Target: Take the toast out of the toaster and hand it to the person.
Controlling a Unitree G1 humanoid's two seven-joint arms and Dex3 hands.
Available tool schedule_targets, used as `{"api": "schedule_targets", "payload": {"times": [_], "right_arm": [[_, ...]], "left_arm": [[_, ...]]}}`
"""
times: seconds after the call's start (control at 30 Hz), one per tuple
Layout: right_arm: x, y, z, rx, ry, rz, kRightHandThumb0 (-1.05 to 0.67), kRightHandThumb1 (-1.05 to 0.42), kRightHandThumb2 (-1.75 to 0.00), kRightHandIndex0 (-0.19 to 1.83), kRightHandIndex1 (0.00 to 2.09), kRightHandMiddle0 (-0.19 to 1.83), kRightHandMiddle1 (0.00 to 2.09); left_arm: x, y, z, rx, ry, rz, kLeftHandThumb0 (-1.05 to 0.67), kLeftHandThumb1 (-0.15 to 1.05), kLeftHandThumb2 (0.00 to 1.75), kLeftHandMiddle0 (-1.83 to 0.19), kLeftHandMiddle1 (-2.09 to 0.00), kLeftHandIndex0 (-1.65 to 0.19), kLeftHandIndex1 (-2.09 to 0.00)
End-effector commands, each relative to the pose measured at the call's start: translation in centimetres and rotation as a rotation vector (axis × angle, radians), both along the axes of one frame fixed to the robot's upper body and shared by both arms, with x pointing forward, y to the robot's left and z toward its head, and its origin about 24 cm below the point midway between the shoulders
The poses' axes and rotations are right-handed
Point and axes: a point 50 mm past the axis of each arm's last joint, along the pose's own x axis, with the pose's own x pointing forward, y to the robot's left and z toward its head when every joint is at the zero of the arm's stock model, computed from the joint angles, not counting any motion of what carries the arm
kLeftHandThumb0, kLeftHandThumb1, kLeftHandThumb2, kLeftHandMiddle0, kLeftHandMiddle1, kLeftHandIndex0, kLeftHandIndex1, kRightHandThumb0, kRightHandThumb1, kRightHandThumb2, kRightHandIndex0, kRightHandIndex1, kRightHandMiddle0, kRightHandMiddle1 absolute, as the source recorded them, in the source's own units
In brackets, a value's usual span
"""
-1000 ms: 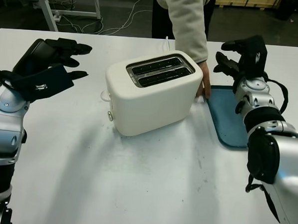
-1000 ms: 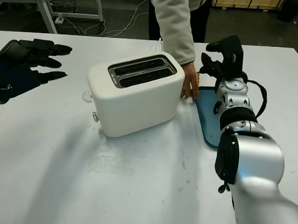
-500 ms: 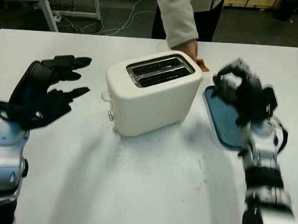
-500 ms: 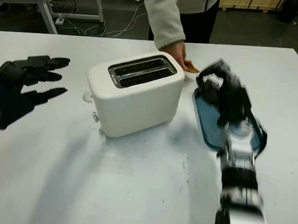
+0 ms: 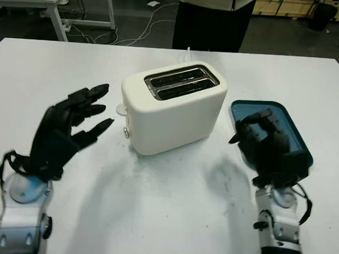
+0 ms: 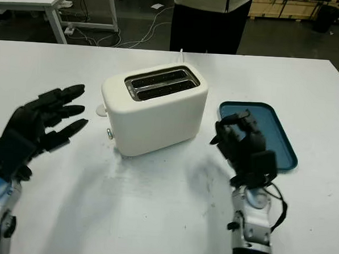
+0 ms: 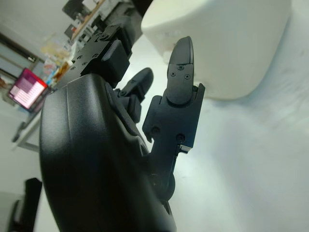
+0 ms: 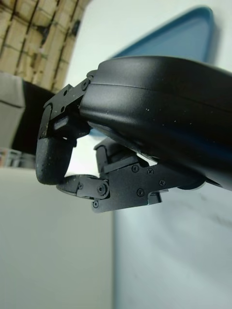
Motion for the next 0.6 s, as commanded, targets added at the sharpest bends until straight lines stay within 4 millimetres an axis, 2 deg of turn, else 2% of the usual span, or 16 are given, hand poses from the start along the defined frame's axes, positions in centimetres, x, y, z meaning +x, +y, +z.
{"api": "schedule_targets", "payload": {"times": [0.0, 0.17, 0.3, 0.4, 0.47, 0.53, 0.57], "right_arm": [[-0.3, 0.7, -0.7, -0.032, -0.007, -0.003, -0.37, -0.92, -0.43, 0.75, 1.75, 0.45, 1.75], [0.1, 1.8, -1.6, -0.104, -0.037, -0.015, -0.39, -0.92, -0.42, 0.74, 1.75, 0.45, 1.75], [0.2, 1.9, -1.7, -0.087, -0.056, -0.051, -0.41, -0.92, -0.42, 0.72, 1.75, 0.45, 1.75], [0.2, 1.9, -1.7, -0.063, -0.074, -0.081, -0.42, -0.92, -0.42, 0.71, 1.75, 0.45, 1.75], [0.3, 1.8, -1.6, -0.061, -0.082, -0.093, -0.43, -0.92, -0.42, 0.67, 1.75, 0.48, 1.62], [0.4, 1.6, -1.7, -0.055, -0.089, -0.098, -0.43, -0.92, -0.42, 0.67, 1.66, 0.57, 1.40], [0.4, 1.6, -1.7, -0.051, -0.090, -0.100, -0.43, -0.92, -0.42, 0.68, 1.55, 0.60, 1.29]], "left_arm": [[-0.2, -0.6, -1.1, -0.044, 0.004, 0.016, -0.41, 0.92, 0.44, -0.16, -0.88, -0.45, 0.00], [-0.3, -1.9, -3.5, -0.090, -0.014, 0.088, -0.36, 0.92, 0.52, -0.11, -0.87, -0.41, 0.00], [-0.1, -1.9, -5.7, -0.128, -0.076, 0.139, -0.34, 0.92, 0.54, -0.09, -0.86, -0.39, 0.00], [0.1, -1.9, -6.2, -0.138, -0.101, 0.157, -0.35, 0.92, 0.54, -0.08, -0.86, -0.39, 0.00], [0.2, -1.9, -6.2, -0.144, -0.112, 0.163, -0.34, 0.92, 0.53, -0.07, -0.86, -0.38, 0.00], [0.2, -2.0, -6.2, -0.149, -0.112, 0.170, -0.34, 0.92, 0.54, -0.04, -0.84, -0.36, 0.00], [0.2, -2.0, -6.2, -0.153, -0.113, 0.169, -0.33, 0.92, 0.54, -0.03, -0.84, -0.35, 0.00]]}}
